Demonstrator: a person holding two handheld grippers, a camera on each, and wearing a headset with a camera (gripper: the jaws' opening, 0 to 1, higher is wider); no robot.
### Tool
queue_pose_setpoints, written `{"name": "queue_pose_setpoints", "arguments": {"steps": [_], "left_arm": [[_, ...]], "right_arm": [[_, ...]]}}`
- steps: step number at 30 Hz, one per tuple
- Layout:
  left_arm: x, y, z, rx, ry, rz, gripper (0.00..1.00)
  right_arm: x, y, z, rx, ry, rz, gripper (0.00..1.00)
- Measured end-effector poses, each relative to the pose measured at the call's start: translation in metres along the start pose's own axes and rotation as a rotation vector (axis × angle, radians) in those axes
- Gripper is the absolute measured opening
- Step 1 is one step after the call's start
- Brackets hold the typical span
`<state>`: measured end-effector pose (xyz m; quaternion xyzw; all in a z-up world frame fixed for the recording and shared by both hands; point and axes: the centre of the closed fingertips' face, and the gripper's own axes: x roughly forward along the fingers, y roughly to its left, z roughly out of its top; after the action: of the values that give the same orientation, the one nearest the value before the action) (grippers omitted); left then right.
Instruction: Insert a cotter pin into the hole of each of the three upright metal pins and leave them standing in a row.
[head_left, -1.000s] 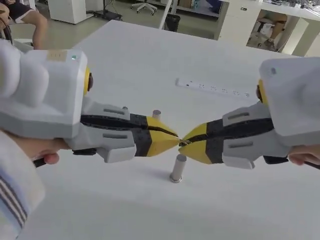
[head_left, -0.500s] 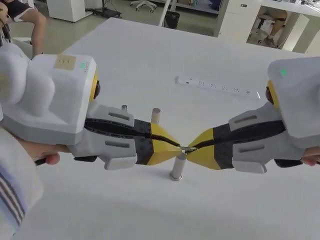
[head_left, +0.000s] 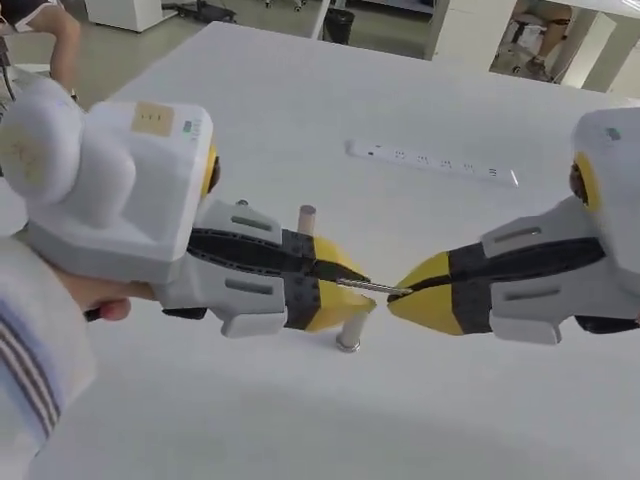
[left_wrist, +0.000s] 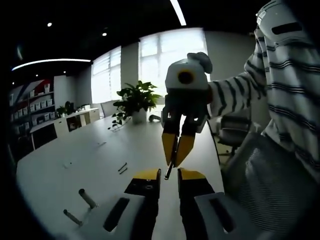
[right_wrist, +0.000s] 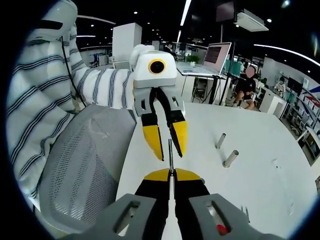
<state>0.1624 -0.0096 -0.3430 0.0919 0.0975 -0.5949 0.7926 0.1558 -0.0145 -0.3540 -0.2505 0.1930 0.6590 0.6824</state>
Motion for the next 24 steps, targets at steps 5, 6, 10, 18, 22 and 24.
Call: {"name": "queue_pose_setpoints", "arguments": {"steps": [5, 6, 10, 18, 22, 24], "left_arm": [[0.0, 0.012, -0.007, -0.024, 0.021, 0.026, 0.2], [0.001, 0.014, -0.008, -0.027, 0.023, 0.027, 0.2], [0.004, 0.022, -0.014, -0.036, 0.04, 0.036, 0.21], [0.012, 0.038, -0.028, -0.047, 0.078, 0.051, 0.24], [0.017, 0.042, -0.033, -0.054, 0.094, 0.042, 0.25], [0.019, 0.041, -0.037, -0.063, 0.105, 0.025, 0.24]], "right_arm": [[-0.004, -0.011, -0.011, 0.032, 0.001, -0.048, 0.0], [-0.004, -0.014, -0.015, 0.04, 0.006, -0.064, 0.0], [-0.005, -0.022, -0.027, 0.067, 0.008, -0.094, 0.0], [-0.003, -0.035, -0.05, 0.105, 0.041, -0.13, 0.0], [-0.001, -0.039, -0.061, 0.121, 0.058, -0.137, 0.0], [0.001, -0.041, -0.065, 0.123, 0.07, -0.139, 0.0]]}}
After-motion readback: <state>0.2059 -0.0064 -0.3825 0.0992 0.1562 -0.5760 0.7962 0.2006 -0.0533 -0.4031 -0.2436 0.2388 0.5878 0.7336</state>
